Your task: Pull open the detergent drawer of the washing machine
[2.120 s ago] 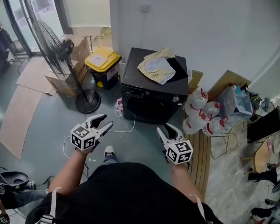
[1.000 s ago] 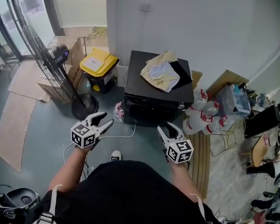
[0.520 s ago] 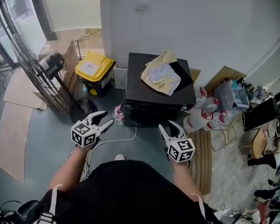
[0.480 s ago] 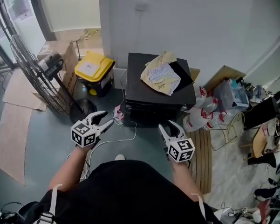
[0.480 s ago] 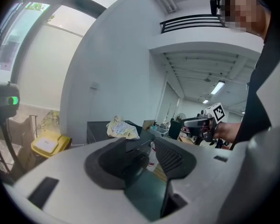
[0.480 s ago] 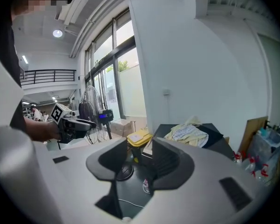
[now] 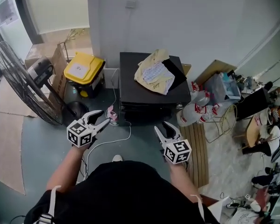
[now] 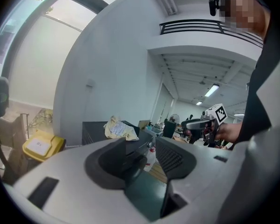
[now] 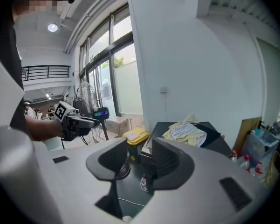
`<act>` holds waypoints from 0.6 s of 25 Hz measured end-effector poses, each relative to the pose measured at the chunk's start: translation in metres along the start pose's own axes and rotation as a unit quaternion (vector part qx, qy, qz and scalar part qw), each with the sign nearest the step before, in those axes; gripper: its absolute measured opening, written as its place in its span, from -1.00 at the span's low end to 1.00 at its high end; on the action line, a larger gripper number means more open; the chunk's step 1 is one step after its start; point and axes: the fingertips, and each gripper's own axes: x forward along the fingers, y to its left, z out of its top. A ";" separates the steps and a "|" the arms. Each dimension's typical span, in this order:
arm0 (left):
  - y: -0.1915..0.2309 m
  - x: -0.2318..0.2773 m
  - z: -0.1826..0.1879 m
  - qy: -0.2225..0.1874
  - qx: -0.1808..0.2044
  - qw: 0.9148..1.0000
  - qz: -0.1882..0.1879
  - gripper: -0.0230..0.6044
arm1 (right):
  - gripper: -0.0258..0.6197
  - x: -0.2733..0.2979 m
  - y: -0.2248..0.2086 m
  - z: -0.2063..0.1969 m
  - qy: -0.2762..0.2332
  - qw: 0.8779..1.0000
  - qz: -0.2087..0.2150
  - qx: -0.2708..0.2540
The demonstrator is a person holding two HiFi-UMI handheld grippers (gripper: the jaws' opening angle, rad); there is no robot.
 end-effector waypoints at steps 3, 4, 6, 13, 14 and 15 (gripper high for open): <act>0.008 0.009 -0.004 0.003 -0.006 1.000 -0.008 -0.27 | -0.39 0.000 -0.003 -0.005 0.010 1.000 -0.008 0.000; 0.010 0.013 -0.006 0.005 -0.007 1.000 -0.011 -0.28 | -0.39 0.001 -0.007 -0.007 0.013 1.000 -0.011 0.003; 0.014 0.022 -0.008 0.009 -0.009 1.000 -0.015 -0.27 | -0.39 0.002 -0.016 -0.012 0.018 1.000 -0.017 0.011; 0.023 0.047 -0.004 0.016 -0.005 1.000 -0.017 -0.28 | -0.39 0.019 -0.035 -0.016 0.023 1.000 -0.010 0.018; 0.023 0.049 -0.002 0.016 -0.004 1.000 -0.016 -0.27 | -0.38 0.022 -0.037 -0.014 0.023 1.000 -0.007 0.017; 0.022 0.050 0.001 0.017 -0.002 1.000 -0.015 -0.28 | -0.39 0.024 -0.039 -0.011 0.021 1.000 -0.003 0.016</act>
